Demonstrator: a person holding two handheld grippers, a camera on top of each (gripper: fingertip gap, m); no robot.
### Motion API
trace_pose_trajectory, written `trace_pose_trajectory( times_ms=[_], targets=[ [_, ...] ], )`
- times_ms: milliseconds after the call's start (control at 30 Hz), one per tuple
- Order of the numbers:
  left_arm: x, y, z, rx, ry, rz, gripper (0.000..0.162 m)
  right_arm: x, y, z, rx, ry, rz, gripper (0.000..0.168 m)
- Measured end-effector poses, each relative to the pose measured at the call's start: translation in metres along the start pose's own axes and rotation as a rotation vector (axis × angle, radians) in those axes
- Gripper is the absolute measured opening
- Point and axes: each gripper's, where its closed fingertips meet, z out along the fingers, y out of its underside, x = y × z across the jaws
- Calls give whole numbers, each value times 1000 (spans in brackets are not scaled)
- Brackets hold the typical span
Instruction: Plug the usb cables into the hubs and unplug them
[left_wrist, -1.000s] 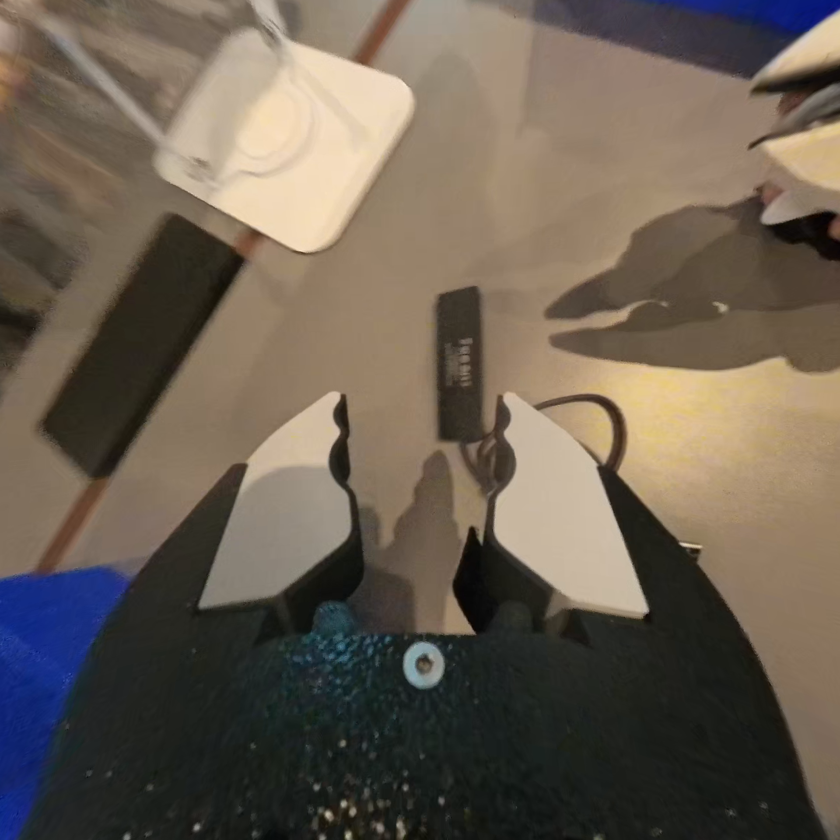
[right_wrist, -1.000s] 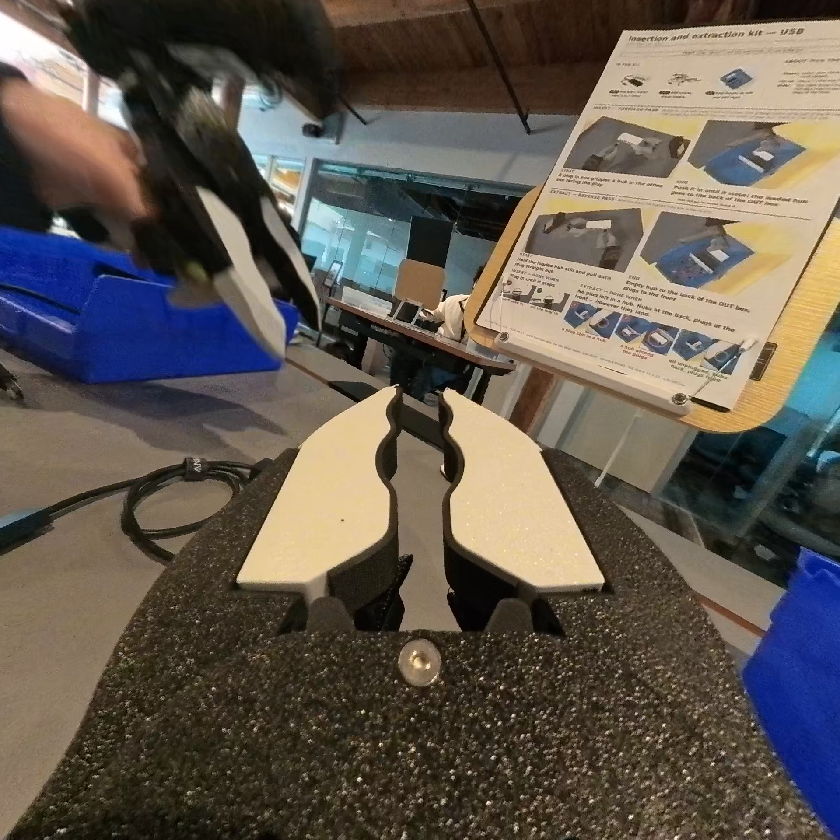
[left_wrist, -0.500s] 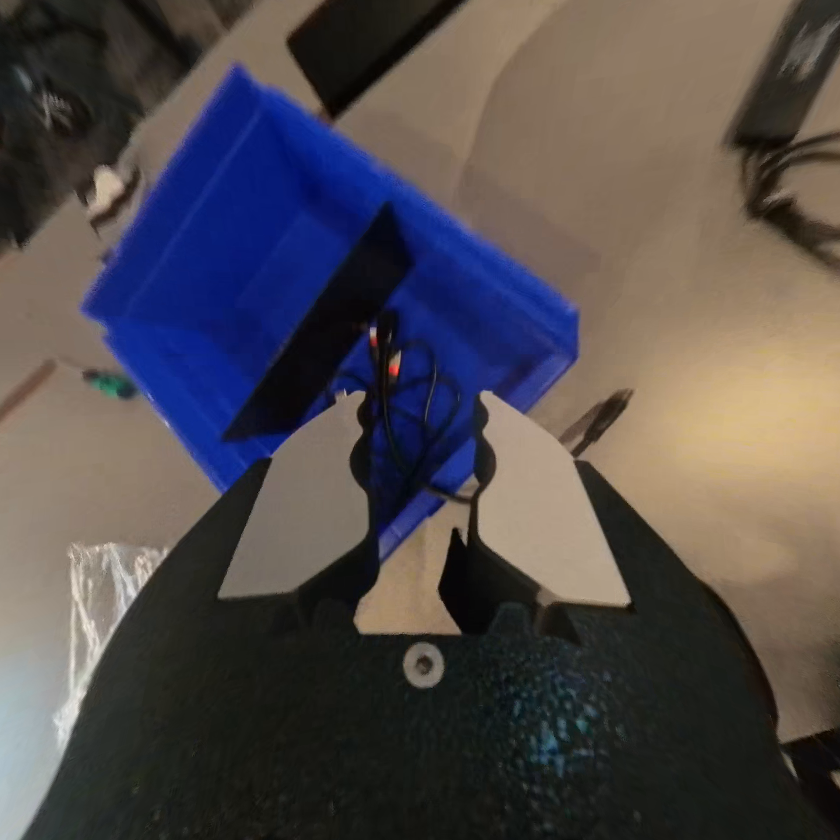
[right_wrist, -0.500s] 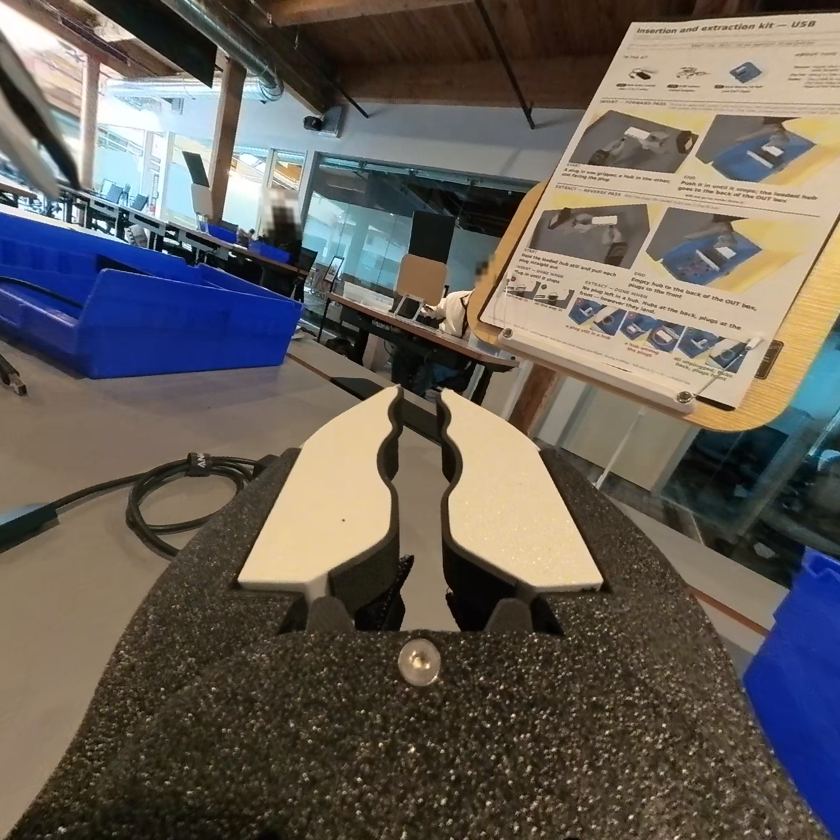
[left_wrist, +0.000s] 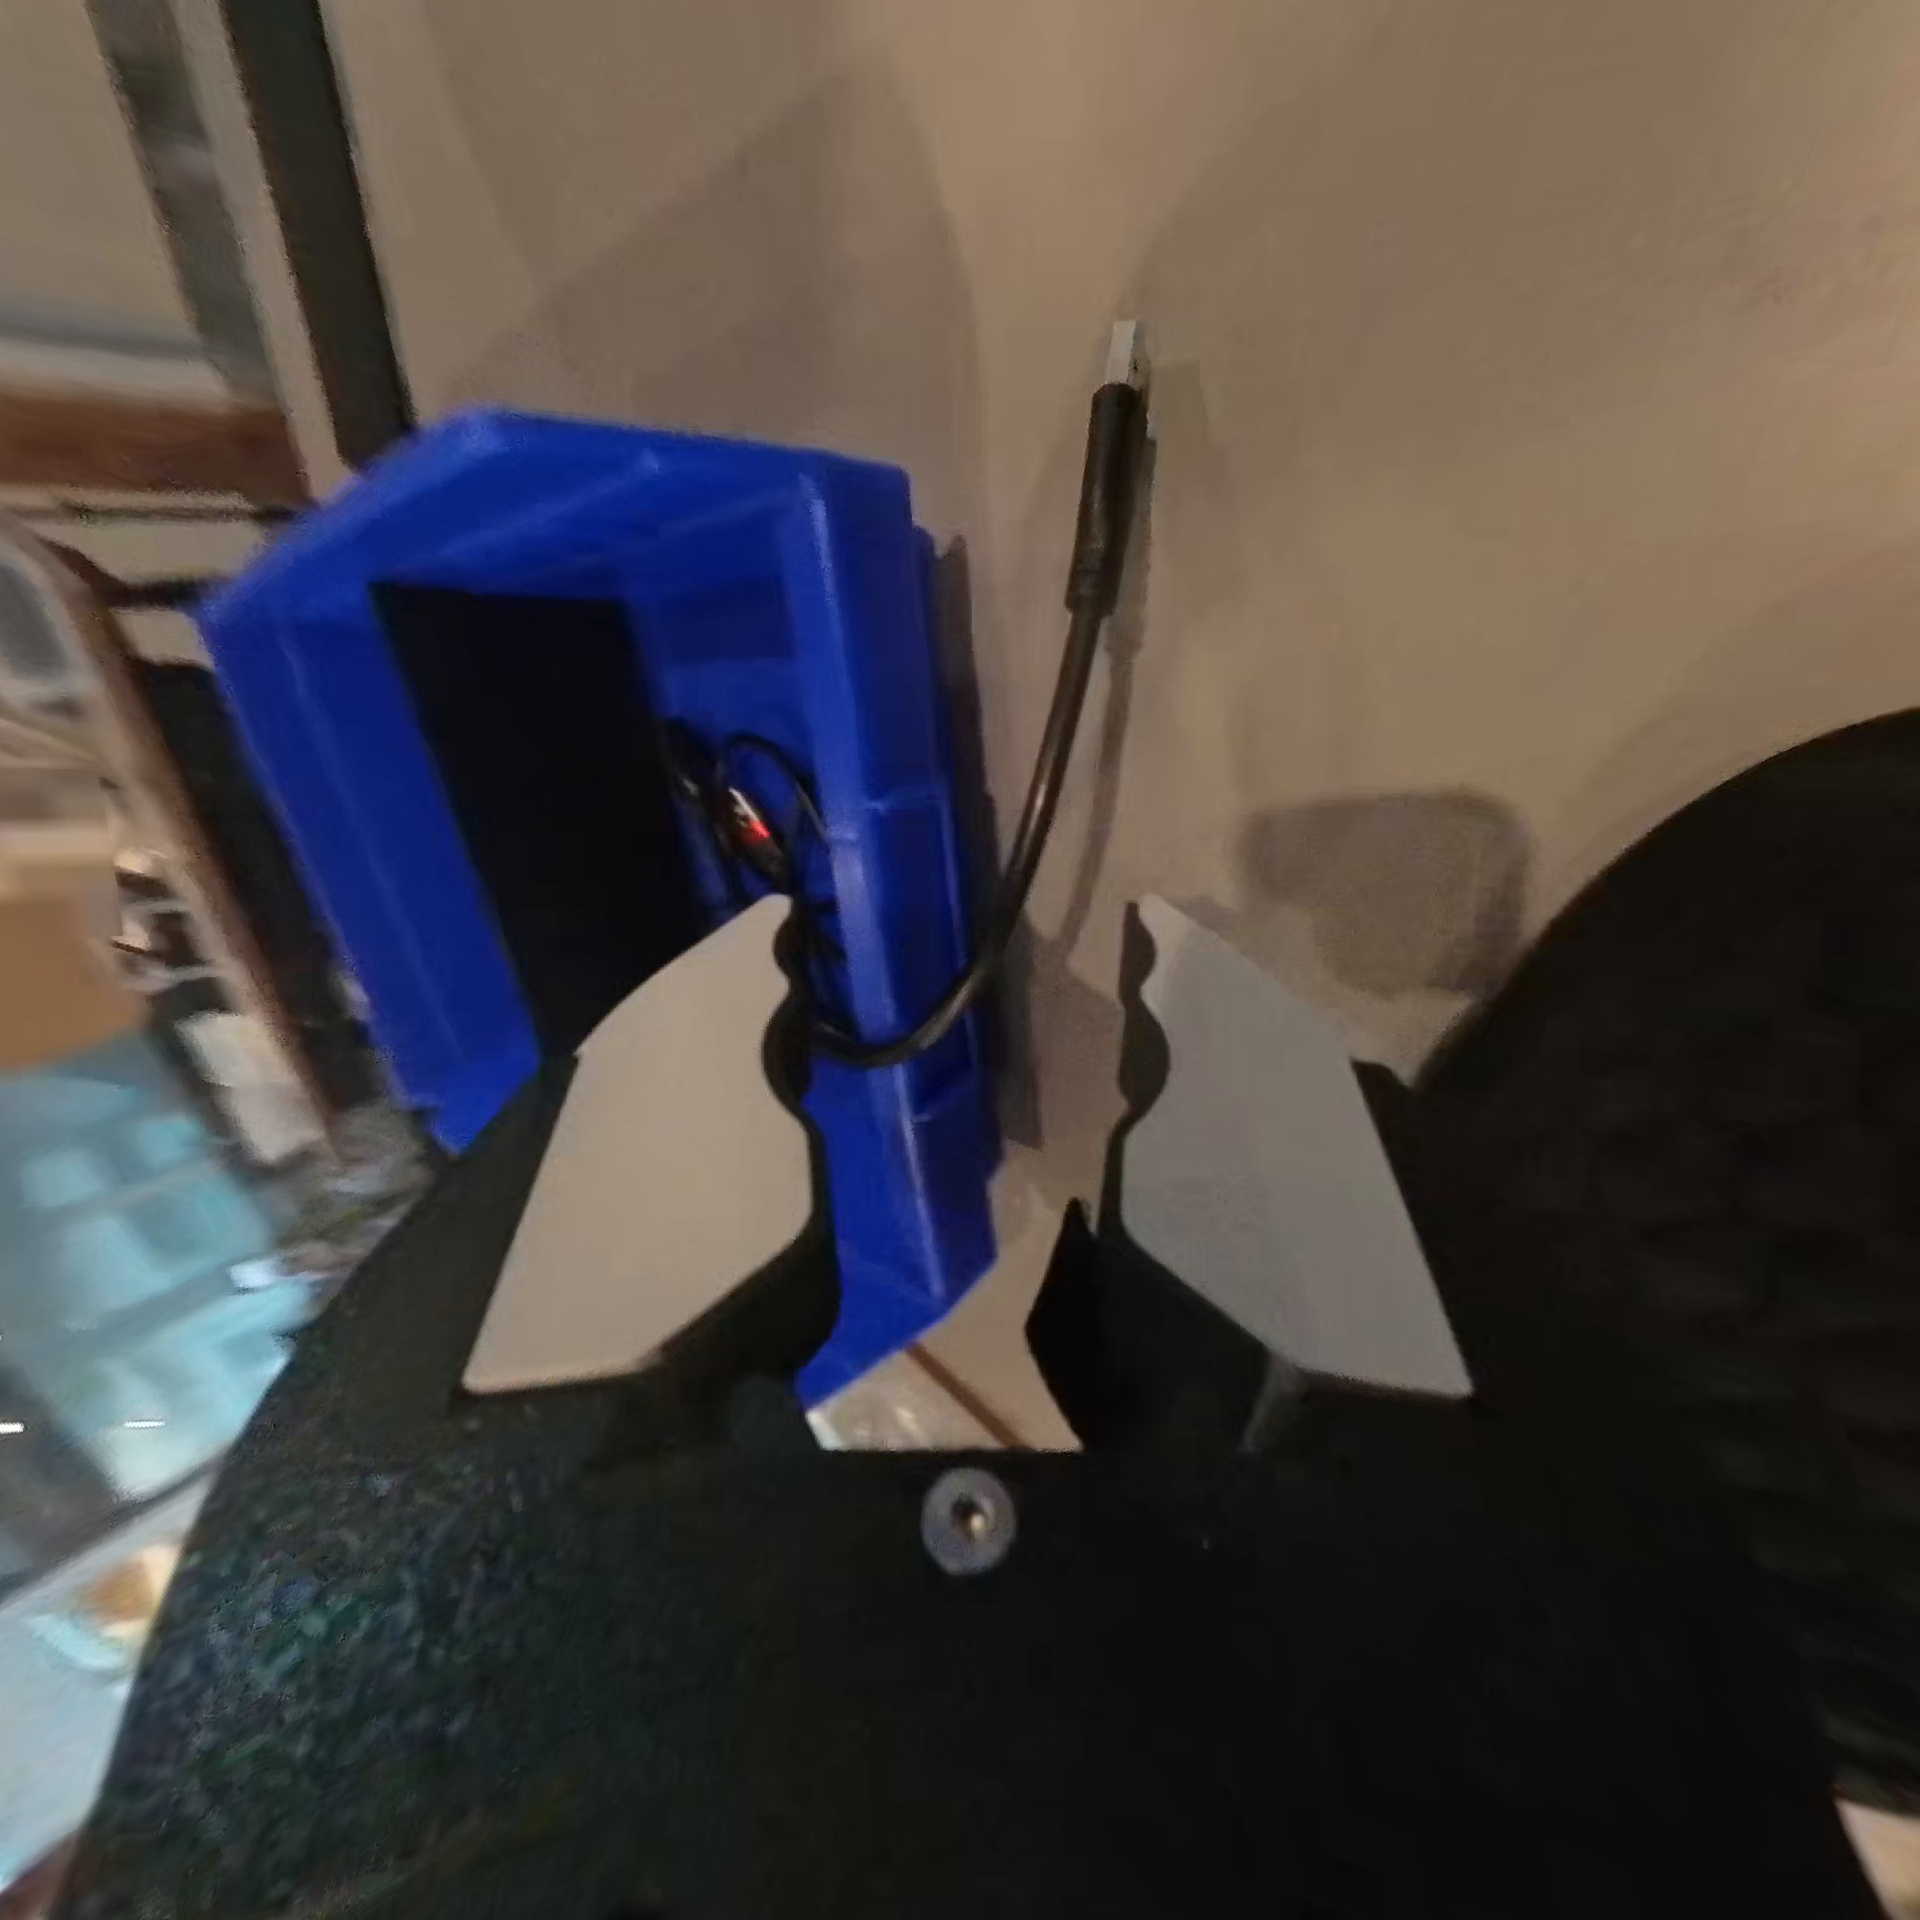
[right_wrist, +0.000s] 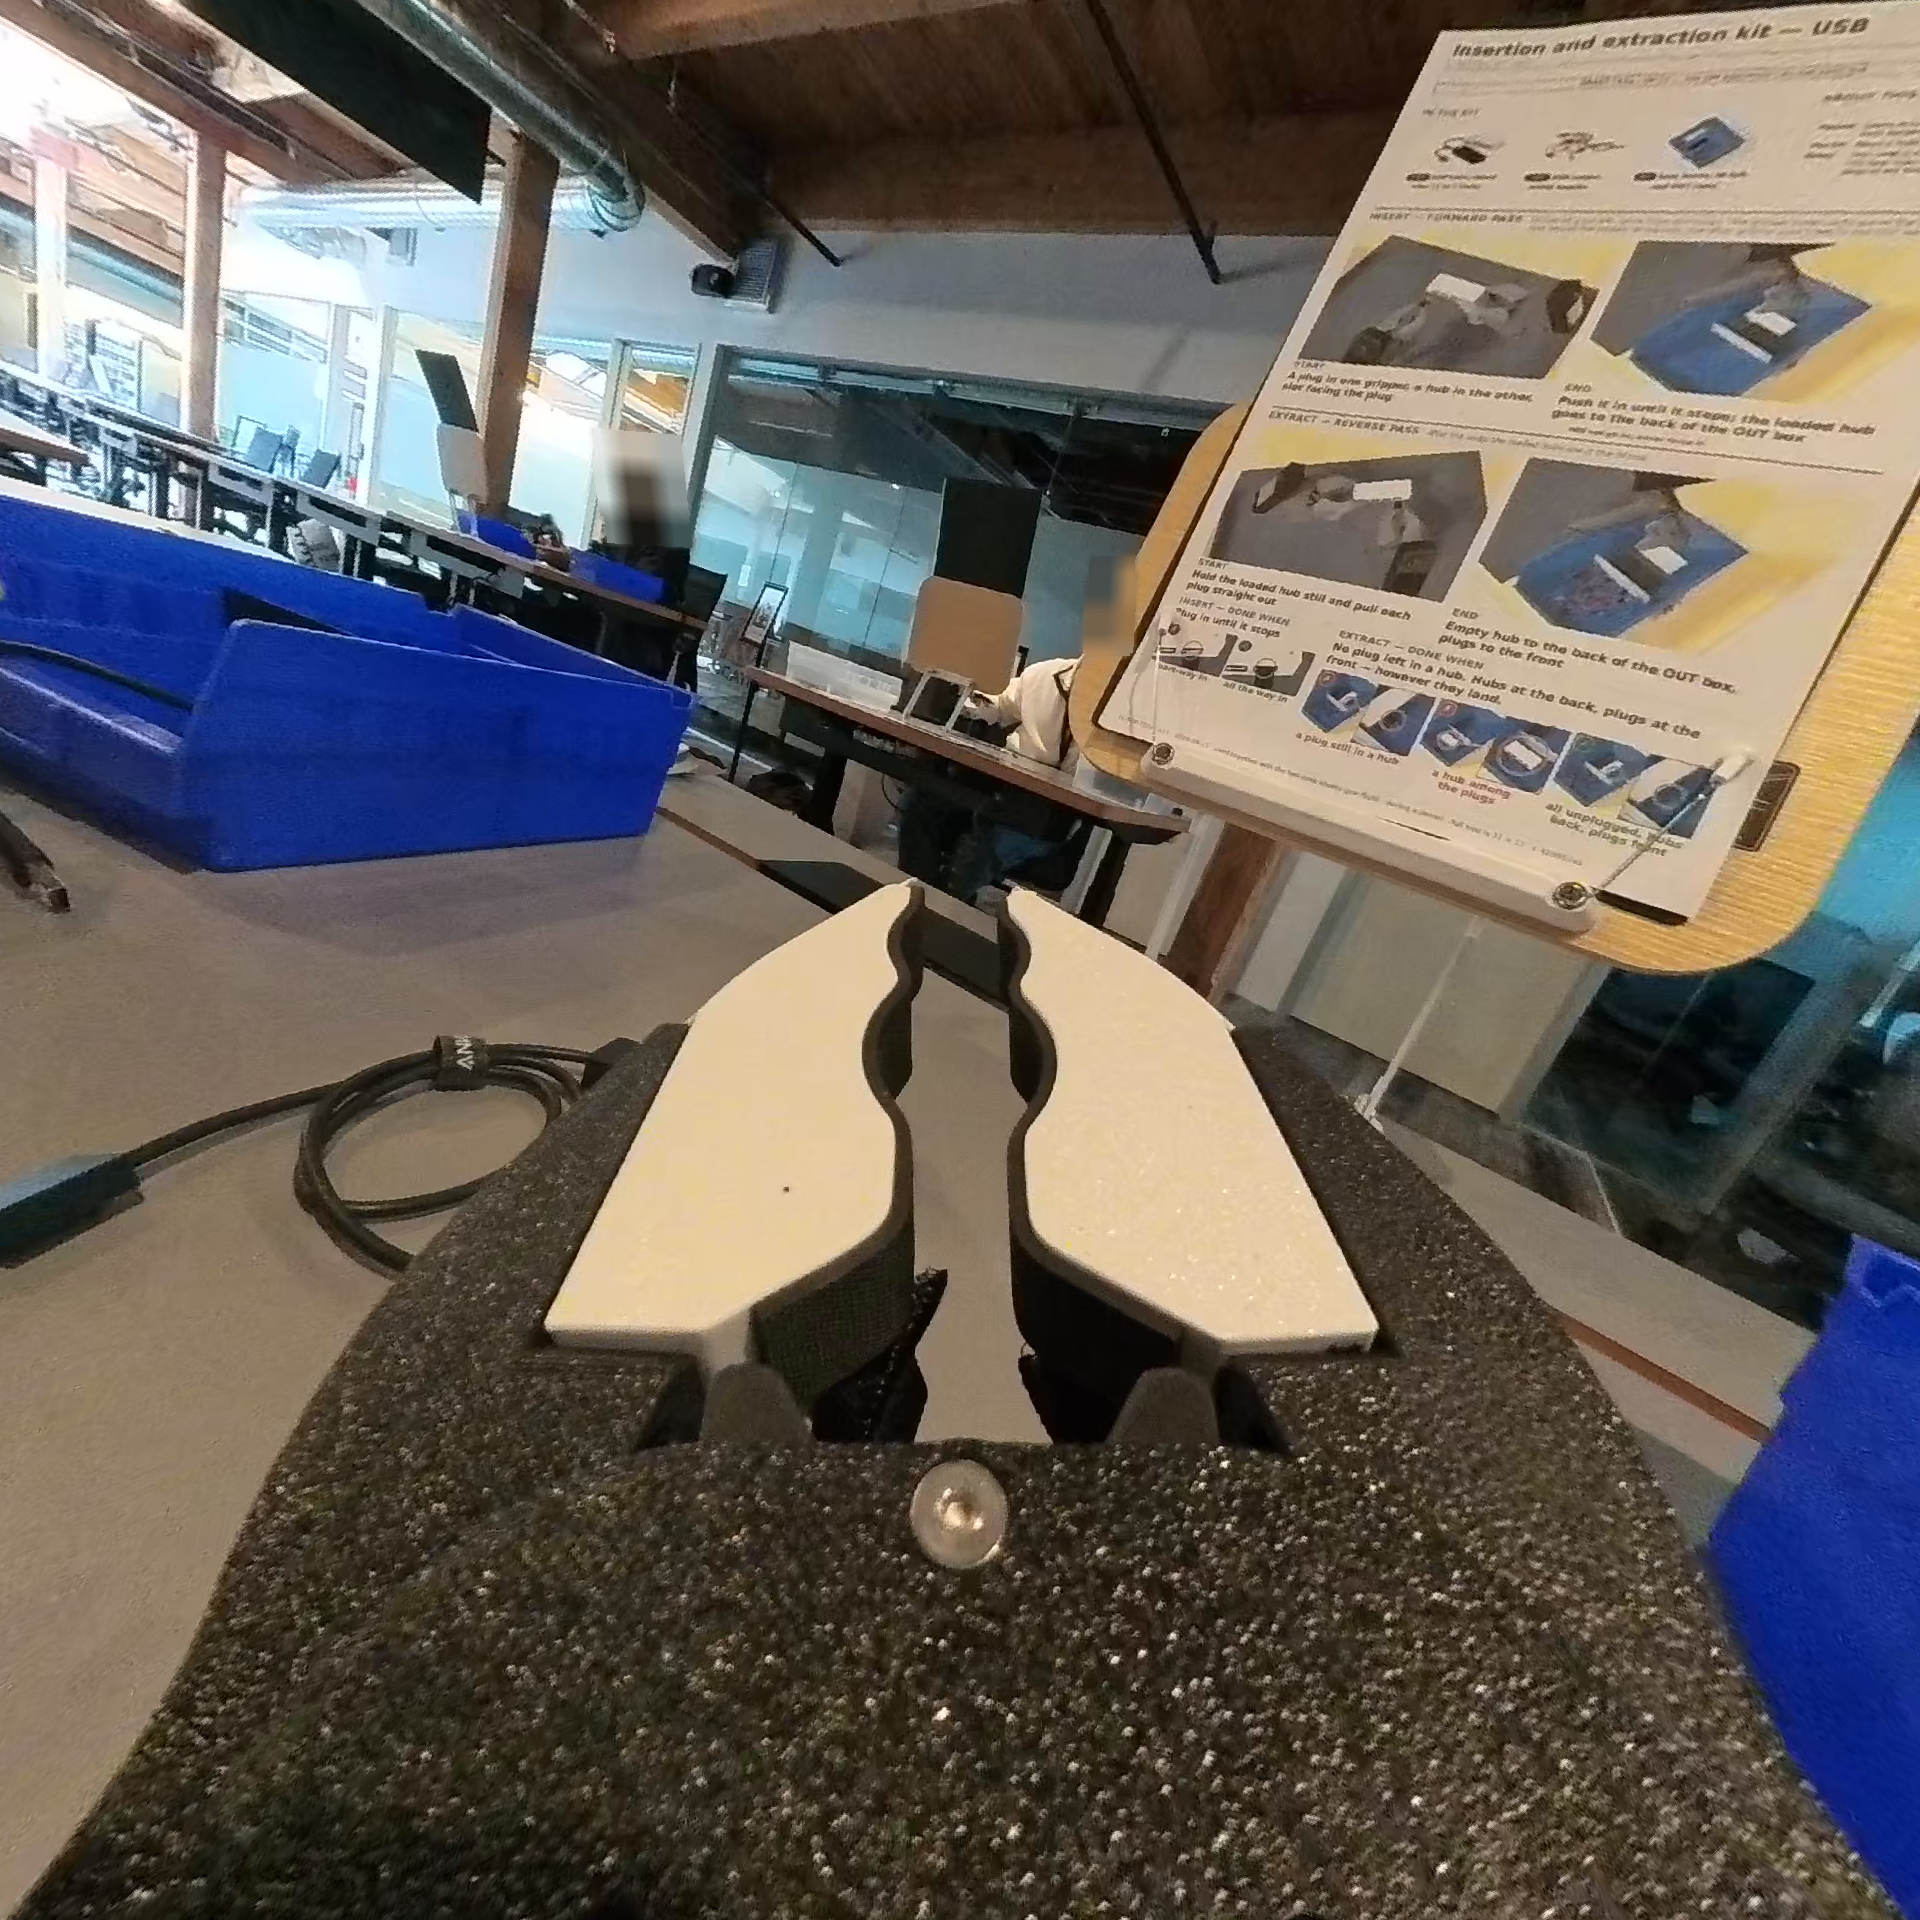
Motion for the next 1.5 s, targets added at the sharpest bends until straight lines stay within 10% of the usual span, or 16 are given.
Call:
trace_pose_trajectory(
  times_ms=[233,500,767,967,1133,1500],
  targets=[
    [-8,0,12,-31,-149,248,5,1,0,-1,-1,1,8,13],
    [-26,6,-8,-23,-192,156,0,1,2,0,-5,-1,23,13],
    [-98,4,-72,121,-373,-132,0,2,3,0,-9,2,32,13],
    [-63,-7,-52,98,-228,57,4,2,3,0,-12,-3,40,13],
    [-13,8,-10,-34,-21,79,75,3,4,0,-15,-1,48,13],
    [10,3,24,-102,-77,374,52,5,6,0,-24,0,75,13]
  ],
)
